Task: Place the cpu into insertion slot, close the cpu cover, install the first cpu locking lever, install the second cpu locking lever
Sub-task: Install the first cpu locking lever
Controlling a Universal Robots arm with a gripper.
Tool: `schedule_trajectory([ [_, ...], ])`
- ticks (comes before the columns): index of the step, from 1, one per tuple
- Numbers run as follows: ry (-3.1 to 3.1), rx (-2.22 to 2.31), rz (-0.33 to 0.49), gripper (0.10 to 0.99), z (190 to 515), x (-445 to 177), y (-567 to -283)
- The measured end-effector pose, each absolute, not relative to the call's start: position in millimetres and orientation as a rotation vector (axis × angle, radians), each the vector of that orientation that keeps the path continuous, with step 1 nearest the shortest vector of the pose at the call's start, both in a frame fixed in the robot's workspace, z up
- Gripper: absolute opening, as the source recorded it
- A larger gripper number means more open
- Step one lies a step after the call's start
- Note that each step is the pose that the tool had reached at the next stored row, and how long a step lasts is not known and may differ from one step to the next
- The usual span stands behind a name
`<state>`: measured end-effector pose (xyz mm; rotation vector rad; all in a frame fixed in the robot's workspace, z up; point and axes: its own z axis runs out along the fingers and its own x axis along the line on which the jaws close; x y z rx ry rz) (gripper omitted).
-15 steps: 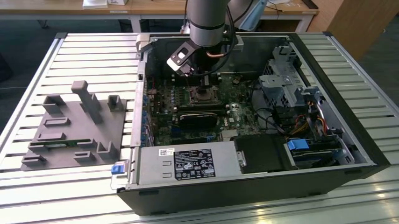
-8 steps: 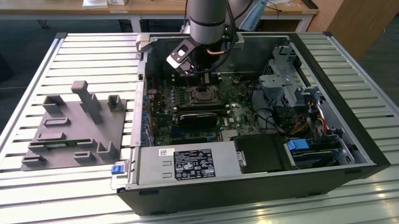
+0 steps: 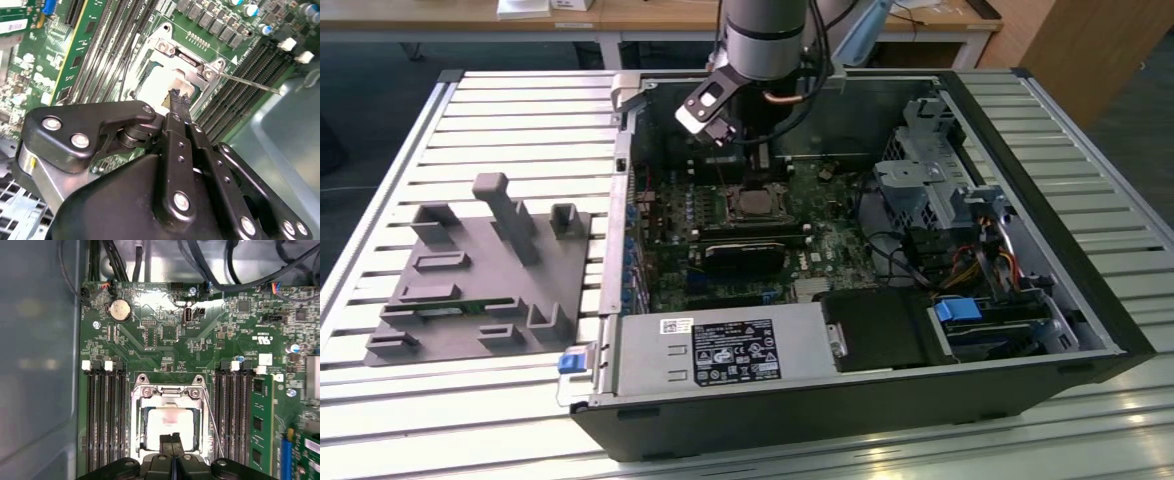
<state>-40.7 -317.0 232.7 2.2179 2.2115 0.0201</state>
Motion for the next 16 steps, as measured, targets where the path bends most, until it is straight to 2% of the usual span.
schedule_trajectory([
  [9, 2.209, 2.219, 0.019, 0.106, 266, -41, -317],
  [16, 2.255, 2.174, 0.015, 0.106, 269, -41, -317],
])
